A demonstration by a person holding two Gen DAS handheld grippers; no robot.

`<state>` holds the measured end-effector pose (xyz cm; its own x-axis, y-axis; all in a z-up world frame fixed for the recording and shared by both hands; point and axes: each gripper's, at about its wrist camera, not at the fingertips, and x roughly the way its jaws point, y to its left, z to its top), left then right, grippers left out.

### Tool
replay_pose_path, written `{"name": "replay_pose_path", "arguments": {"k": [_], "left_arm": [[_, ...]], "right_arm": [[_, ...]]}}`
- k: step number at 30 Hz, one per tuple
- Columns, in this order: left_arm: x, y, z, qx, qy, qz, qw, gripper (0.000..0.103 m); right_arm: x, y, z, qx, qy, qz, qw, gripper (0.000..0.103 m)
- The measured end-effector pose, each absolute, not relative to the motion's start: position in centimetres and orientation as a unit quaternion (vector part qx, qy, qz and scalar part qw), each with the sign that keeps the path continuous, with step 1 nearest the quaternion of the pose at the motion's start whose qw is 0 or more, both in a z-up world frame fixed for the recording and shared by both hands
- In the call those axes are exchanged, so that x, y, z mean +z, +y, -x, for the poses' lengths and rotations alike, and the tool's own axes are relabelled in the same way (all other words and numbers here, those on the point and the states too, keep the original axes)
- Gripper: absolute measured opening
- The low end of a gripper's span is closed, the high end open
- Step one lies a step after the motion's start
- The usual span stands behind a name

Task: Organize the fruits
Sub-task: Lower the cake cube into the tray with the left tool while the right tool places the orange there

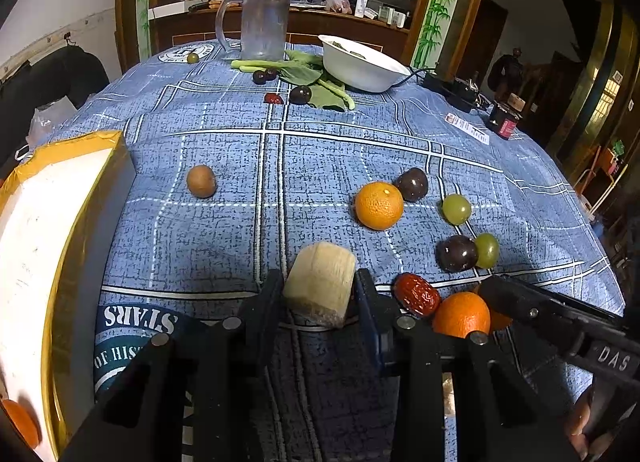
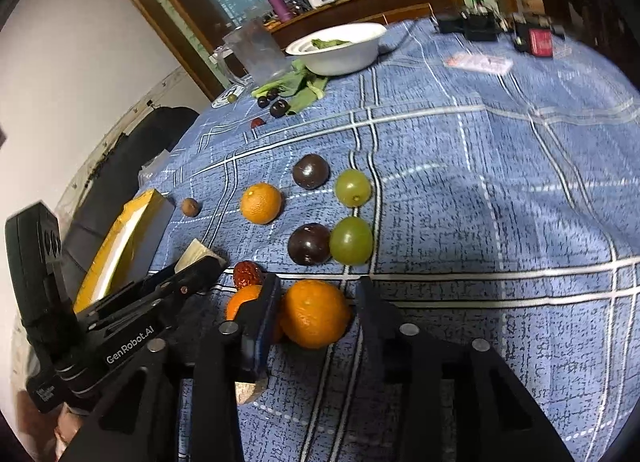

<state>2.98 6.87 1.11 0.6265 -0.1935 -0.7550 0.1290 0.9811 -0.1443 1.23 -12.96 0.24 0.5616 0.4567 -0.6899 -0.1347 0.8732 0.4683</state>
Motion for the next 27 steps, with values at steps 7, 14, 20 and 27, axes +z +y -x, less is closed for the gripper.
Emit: {"name": "replay_pose_path", "arguments": {"k": [7,14,20,27], "left_arm": [[2.0,8.2,-2.4,-0.079,0.405,0.064,0.909,0.035],[5.2,12.3,1.7,-0.089,0.396,0.145,0.902,0.035],[8.0,19.2,5.7,-0.015,0.362,0.186,0.913,0.035],[7.5,25.6,8.0,0.061,0.360,0.225,0.903,0.035]], "right_arm": [[0.6,-13.2,-0.8,0.175,0.429,-0.188,0.866,0.035],[1.9,-13.5,0.8,0.168,0.406,-0.196,0.877,0.035],[4.2,-10.8,3.1,0.196,0.397,-0.174,0.880,0.036],[6.6,-4.0,4.4,0.259,0.402,-0.136,0.868,0.036]]}}
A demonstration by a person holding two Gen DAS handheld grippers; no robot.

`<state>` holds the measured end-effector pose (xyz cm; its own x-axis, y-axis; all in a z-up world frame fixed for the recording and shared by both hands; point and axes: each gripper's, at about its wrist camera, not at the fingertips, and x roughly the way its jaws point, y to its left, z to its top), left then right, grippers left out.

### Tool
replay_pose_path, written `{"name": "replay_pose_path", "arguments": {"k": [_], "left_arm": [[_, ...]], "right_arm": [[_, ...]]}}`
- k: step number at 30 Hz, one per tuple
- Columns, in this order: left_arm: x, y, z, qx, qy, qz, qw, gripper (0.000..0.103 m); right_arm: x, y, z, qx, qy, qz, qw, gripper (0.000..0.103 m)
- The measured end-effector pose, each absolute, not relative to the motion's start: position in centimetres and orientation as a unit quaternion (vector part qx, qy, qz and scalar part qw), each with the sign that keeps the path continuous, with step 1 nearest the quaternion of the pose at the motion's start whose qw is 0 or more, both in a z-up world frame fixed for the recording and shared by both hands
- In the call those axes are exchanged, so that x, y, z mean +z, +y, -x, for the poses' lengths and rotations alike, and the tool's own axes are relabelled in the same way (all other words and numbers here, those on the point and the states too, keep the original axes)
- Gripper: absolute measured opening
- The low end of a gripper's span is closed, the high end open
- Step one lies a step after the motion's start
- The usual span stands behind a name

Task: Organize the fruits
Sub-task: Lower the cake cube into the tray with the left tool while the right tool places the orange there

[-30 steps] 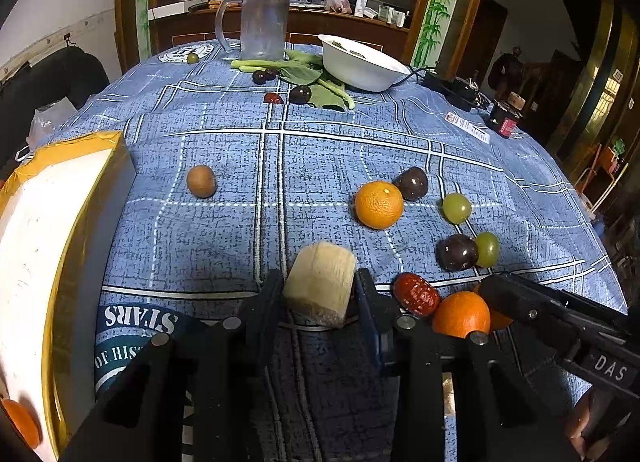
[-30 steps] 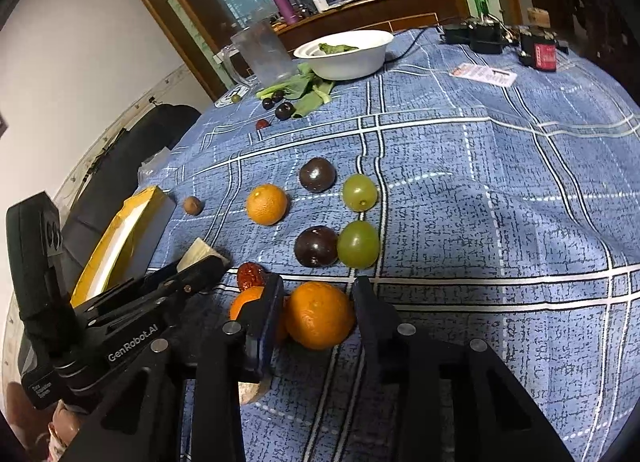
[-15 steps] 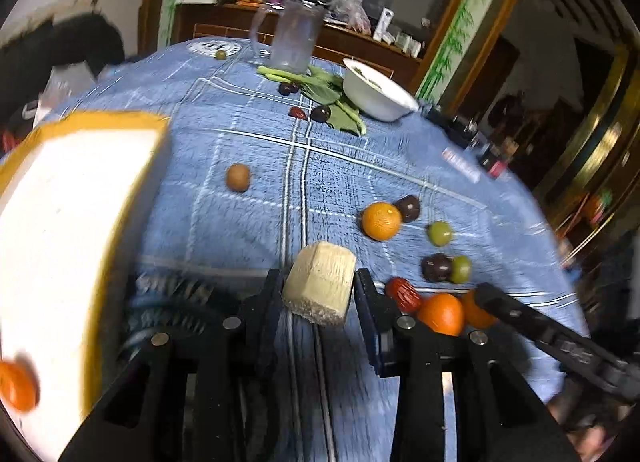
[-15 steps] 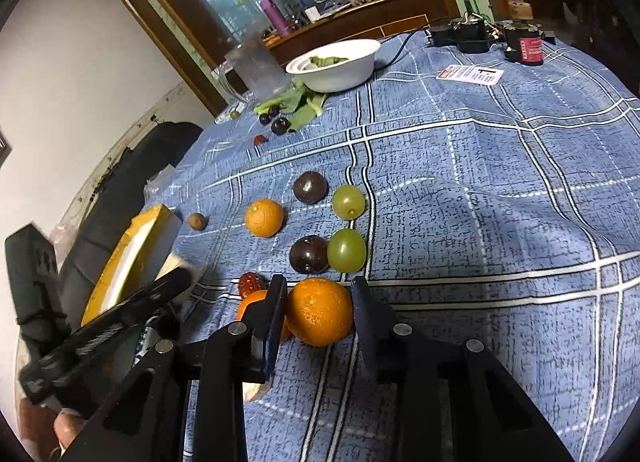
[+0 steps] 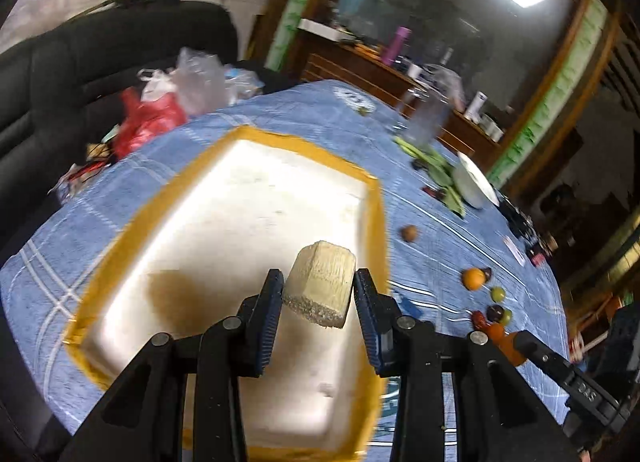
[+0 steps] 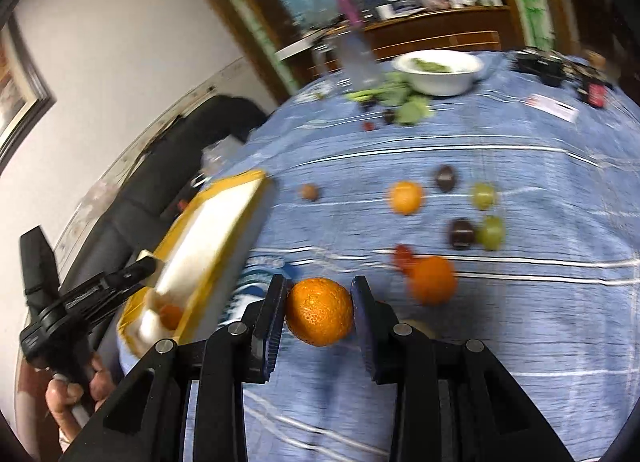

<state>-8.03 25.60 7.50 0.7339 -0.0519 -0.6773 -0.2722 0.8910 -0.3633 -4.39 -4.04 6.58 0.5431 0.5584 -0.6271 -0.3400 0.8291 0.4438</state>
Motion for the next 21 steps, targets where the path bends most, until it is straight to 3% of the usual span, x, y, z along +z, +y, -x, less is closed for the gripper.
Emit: {"name": "replay_pose_path", "arguments": {"k": [10,21], "left_arm": [[5.2,30.6,7.0,0.089,0.403,0.222,0.883,0.035],[4.7,32.2,6.5,0.075,0.396,0.226,0.887,0.036]], "right_arm": [[7.4,7.8,4.9,0.337,0.421,-0.070,0.839,0.036],[5.3,15.4,3.8,0.337,0.429,0.008,0.838,0.037]]}}
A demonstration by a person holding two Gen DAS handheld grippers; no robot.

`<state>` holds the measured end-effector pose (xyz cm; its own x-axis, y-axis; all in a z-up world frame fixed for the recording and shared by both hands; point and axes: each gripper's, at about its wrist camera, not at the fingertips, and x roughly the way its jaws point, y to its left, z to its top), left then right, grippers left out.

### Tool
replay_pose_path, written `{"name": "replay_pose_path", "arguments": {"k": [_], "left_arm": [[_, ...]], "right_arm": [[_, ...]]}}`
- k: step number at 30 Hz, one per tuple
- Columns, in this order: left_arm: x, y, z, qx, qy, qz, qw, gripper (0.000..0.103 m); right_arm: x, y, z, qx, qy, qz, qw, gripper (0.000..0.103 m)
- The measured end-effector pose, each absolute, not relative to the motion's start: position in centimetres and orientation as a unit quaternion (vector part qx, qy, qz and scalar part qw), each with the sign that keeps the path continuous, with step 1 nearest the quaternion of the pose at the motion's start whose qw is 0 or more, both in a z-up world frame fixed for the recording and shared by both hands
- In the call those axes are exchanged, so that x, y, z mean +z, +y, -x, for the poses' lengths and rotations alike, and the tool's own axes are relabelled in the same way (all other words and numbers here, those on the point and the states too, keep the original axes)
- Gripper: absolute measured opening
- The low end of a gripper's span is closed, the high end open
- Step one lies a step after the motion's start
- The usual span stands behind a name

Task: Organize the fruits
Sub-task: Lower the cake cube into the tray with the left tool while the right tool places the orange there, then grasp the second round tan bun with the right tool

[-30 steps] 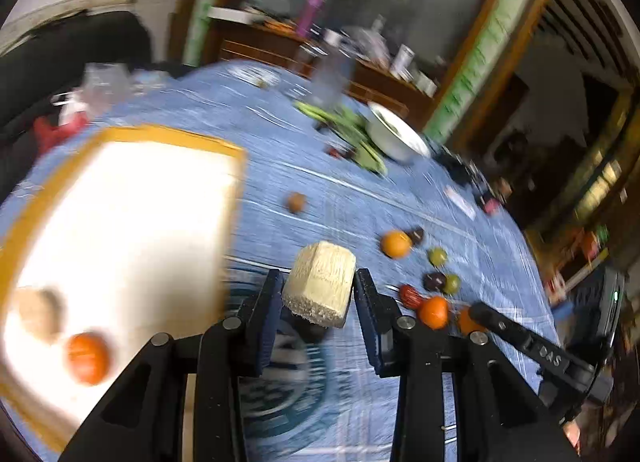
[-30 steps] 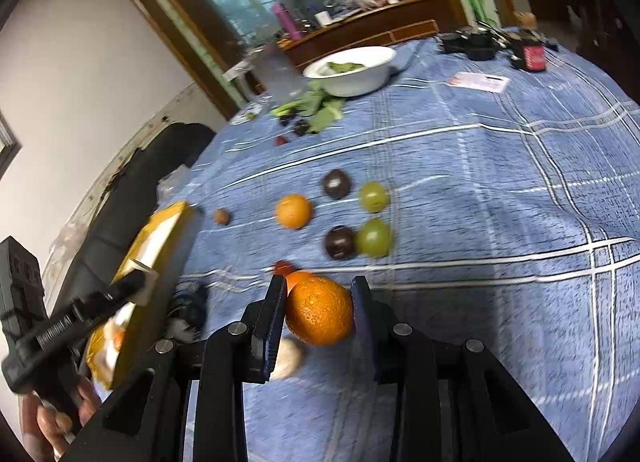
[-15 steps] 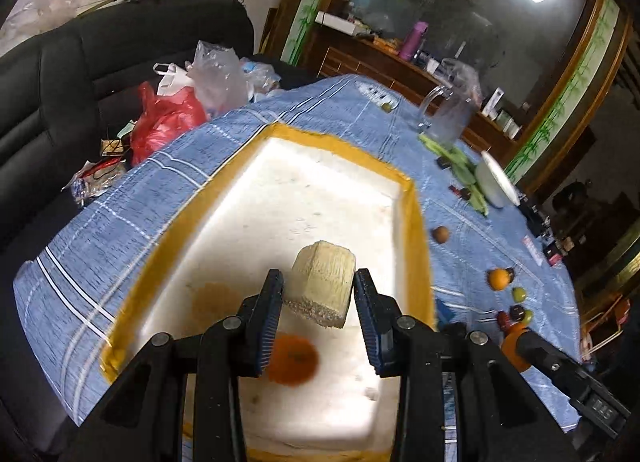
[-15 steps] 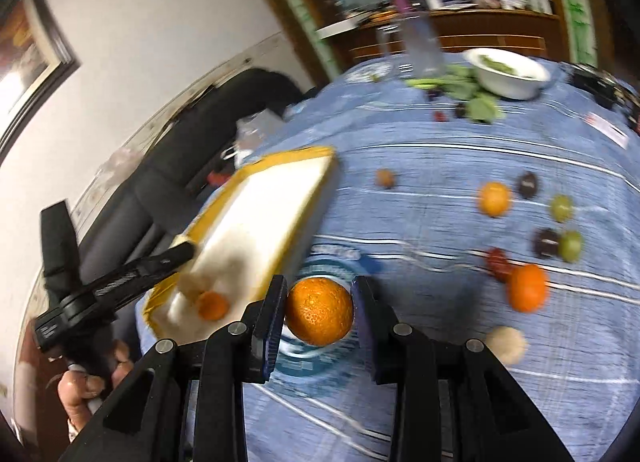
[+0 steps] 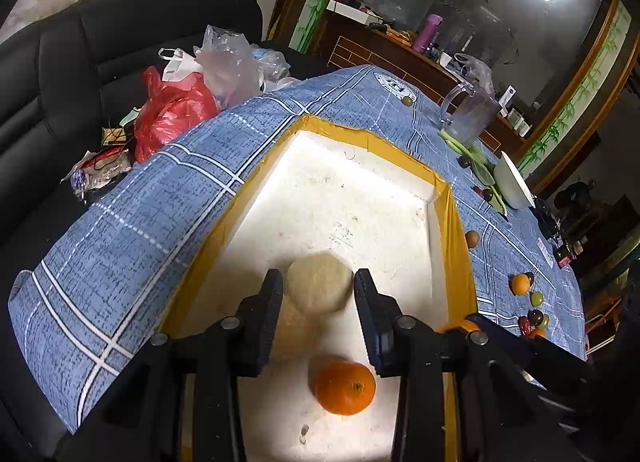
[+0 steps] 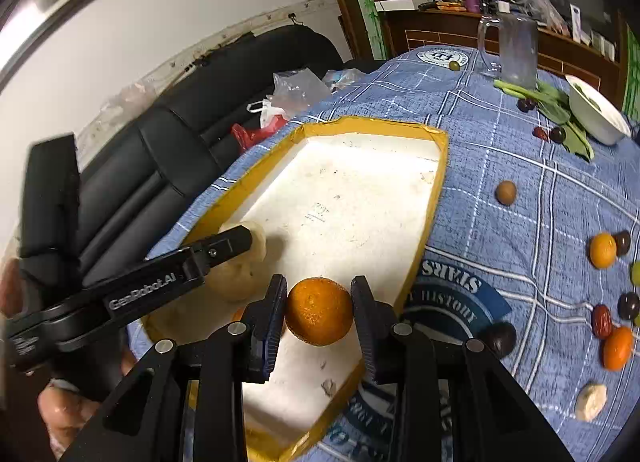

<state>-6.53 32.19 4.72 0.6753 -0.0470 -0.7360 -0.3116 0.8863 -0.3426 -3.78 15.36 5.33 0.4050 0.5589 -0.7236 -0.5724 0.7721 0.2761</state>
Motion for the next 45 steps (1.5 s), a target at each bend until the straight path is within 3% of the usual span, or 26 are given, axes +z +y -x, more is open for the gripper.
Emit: {"name": "replay_pose_path", "arguments": {"k": [6,8,10,24,33,45], "left_arm": [[4.8,32.7,6.4,0.071,0.393,0.240,0.885,0.050],[5.1,32.9,6.8,0.072,0.387,0.247,0.885,0.057],[5.4,33.1,7.4,0.072,0.380,0.257,0.886,0.062],[8.2,30.9,10.7,0.068,0.353,0.265,0.895,0.070],[8.9,24.4,10.0,0.016,0.369,0.220,0.903,0.071],[7.4,15.1,8.0,-0.042,0.411,0.105,0.905,0.071]], "right_arm": [[4.8,16.4,2.9,0.321,0.424,0.022,0.846,0.040],[4.9,16.1,2.6,0.319,0.426,0.012,0.847,0.057],[5.4,15.5,2.5,0.312,0.418,-0.001,0.853,0.065],[8.5,2.4,2.7,0.226,0.388,-0.078,0.890,0.067],[5.5,-8.7,3.3,0.133,0.417,-0.143,0.888,0.068],[2.4,-8.1,4.6,0.171,0.450,-0.102,0.870,0.068]]}}
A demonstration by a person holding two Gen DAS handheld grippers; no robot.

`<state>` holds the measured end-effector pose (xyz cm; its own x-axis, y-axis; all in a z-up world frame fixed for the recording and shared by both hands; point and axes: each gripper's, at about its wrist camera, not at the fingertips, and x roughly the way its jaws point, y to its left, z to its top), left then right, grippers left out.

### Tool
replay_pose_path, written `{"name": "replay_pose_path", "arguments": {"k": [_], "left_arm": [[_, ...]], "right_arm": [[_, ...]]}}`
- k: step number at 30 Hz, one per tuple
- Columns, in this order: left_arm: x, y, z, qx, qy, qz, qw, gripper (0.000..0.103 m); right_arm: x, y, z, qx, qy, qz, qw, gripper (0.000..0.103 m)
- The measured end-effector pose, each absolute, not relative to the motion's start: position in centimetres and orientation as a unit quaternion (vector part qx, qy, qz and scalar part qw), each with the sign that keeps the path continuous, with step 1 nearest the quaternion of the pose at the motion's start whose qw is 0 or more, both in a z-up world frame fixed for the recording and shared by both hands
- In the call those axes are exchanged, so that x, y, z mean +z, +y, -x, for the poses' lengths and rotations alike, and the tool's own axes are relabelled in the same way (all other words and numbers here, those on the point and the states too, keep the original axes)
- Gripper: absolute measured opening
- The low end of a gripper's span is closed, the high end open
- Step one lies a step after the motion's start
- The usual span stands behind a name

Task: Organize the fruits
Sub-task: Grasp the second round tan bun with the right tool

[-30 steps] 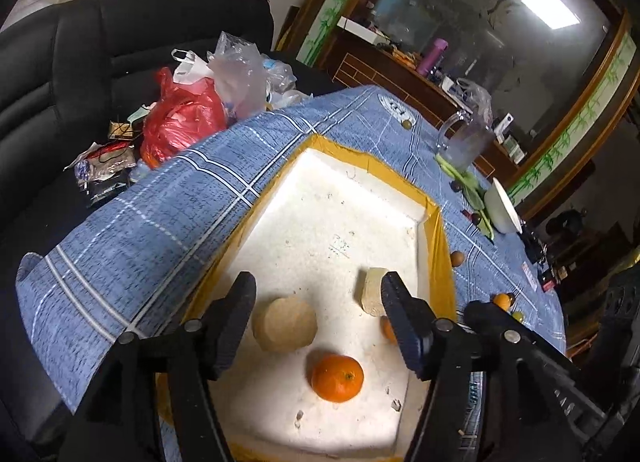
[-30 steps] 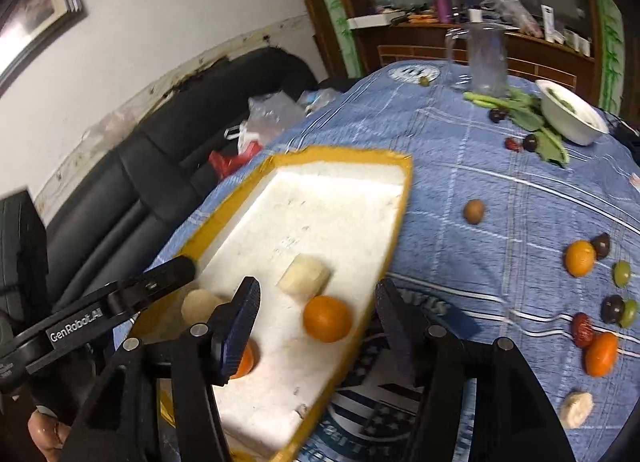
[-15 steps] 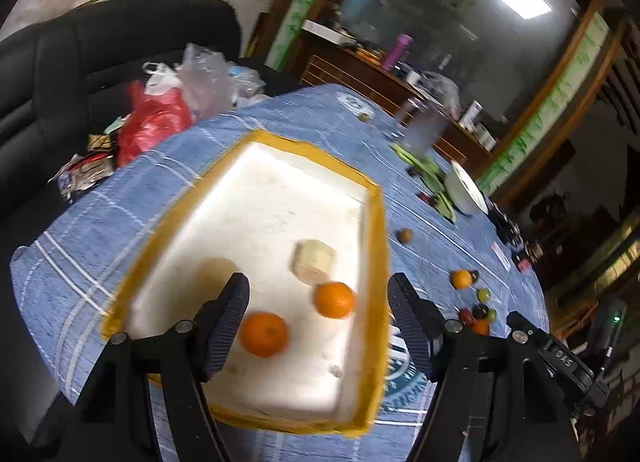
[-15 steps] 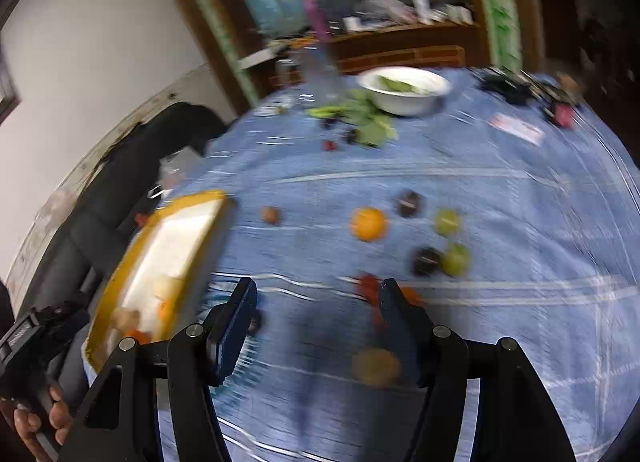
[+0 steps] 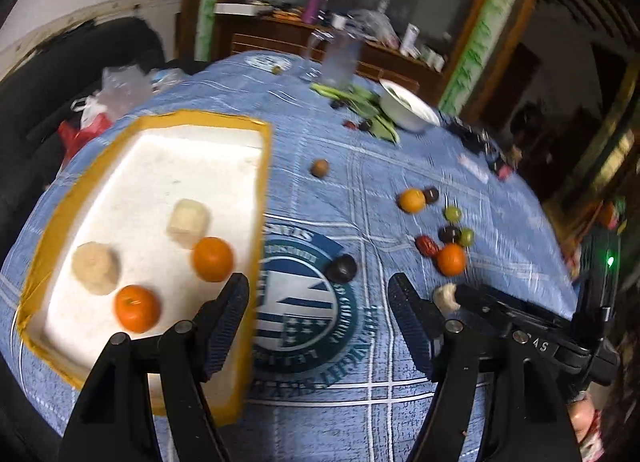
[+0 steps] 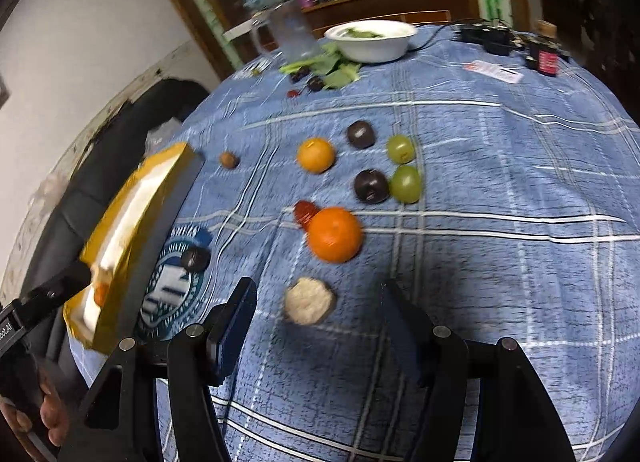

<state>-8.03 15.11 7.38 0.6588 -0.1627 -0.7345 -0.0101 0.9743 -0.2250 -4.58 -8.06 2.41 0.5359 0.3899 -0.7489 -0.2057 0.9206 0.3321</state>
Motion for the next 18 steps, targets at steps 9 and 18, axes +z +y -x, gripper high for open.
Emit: {"name": "replay_pose_path", "arguments": {"k": [9,18], "left_arm": [[4.3,12.1,3.6,-0.049,0.446,0.048,0.892,0.052],[2.7,11.1,1.8,-0.028,0.450,-0.004,0.893,0.042]], "right_arm": [[1.1,-5.8,4.5,0.180,0.468,-0.053,0.864,0.068],[0.9,-4.5,4.7,0.169,0.453,0.005,0.876,0.061]]}}
